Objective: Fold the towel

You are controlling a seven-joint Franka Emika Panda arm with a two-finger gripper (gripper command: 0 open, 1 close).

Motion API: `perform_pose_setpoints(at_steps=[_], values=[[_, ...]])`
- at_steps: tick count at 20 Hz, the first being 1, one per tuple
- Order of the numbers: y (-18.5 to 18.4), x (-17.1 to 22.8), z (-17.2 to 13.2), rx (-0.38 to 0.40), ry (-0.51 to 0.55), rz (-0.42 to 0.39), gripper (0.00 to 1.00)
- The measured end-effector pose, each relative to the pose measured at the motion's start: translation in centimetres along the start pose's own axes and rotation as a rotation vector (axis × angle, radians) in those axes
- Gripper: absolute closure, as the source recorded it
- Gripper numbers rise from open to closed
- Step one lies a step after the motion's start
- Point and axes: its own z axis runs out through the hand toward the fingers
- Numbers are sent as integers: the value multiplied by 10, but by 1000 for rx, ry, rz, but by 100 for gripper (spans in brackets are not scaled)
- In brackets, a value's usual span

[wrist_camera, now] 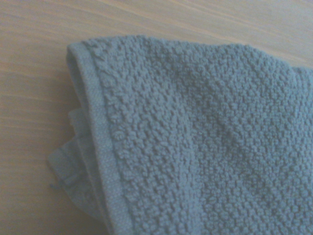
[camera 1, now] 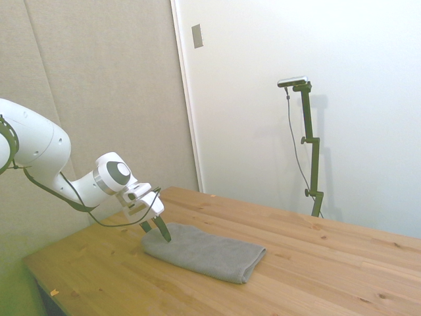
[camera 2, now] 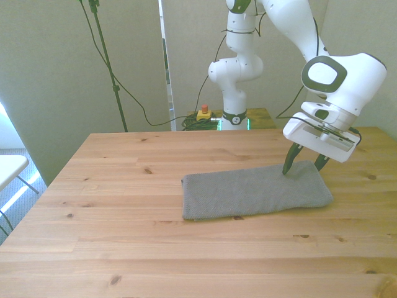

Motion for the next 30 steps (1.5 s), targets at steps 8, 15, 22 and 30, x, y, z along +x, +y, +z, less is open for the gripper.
perform_pose_setpoints(at_steps=[8,15,22,30], values=[[27,29,-13,53,-43,39,100],[55,57,-22,108,-82,72,100],[84,89,-31,170,-113,114,100],[151,158,-53,272,-142,189,100]])
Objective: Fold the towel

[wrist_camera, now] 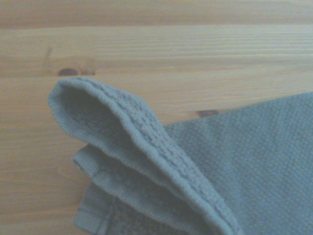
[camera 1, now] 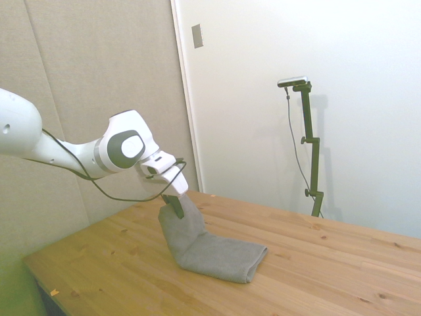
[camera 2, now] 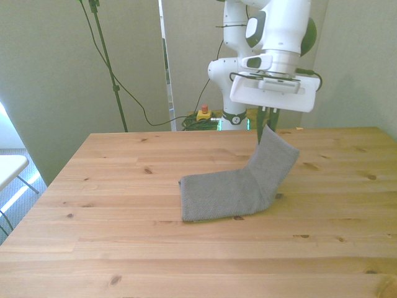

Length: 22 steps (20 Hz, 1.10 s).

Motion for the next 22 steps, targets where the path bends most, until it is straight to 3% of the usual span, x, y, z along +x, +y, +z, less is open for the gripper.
perform_pose_setpoints(at_steps=[6,13,22], values=[[42,49,4,53,-68,20,100],[97,99,36,84,-95,58,100],[107,131,77,160,-155,21,100]])
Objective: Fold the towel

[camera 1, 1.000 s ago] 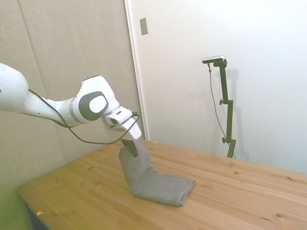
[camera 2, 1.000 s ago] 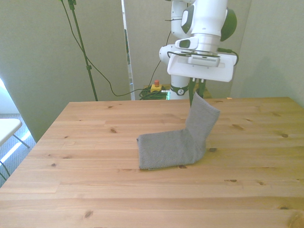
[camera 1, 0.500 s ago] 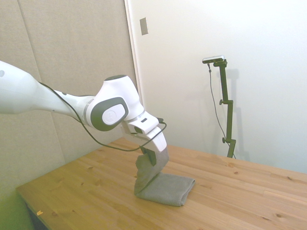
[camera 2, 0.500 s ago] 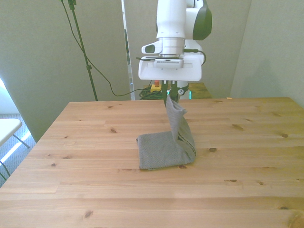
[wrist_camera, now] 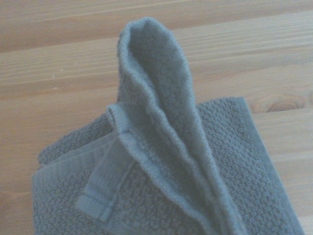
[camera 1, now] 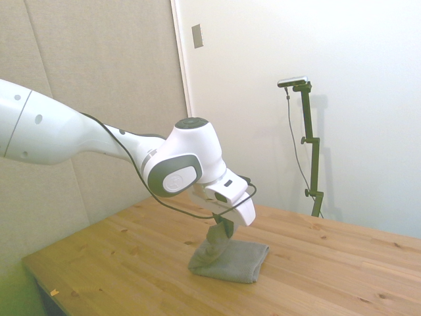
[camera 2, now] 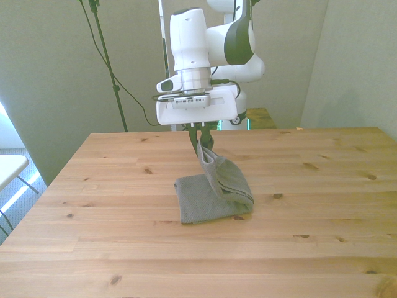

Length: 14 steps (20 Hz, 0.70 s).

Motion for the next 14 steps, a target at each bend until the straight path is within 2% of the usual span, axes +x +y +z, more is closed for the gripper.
perform_pose_setpoints(at_steps=[1,2,14], values=[[0,3,2,-1,1,3,100],[1,6,3,0,1,4,0],[11,18,14,3,-15,0,0]])
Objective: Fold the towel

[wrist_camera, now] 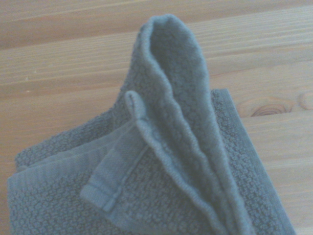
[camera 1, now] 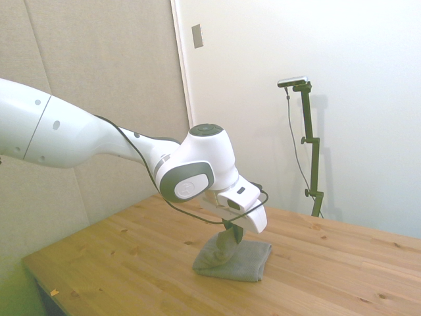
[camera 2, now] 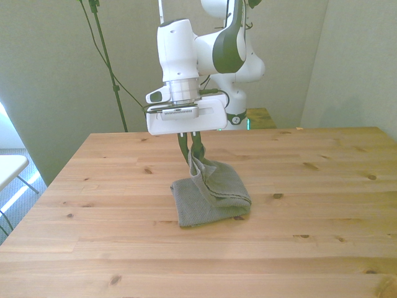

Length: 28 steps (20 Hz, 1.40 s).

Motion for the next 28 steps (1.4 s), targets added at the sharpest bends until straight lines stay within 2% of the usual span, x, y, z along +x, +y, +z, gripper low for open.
perform_pose_setpoints(at_steps=[8,13,18,21,28], values=[[2,-5,-7,7,1,-10,0],[12,-25,-25,-3,-41,-22,0],[28,-60,-53,-50,-71,-45,0],[37,-89,-57,-79,-95,-45,0],[47,-157,-57,-93,-114,-58,0]])
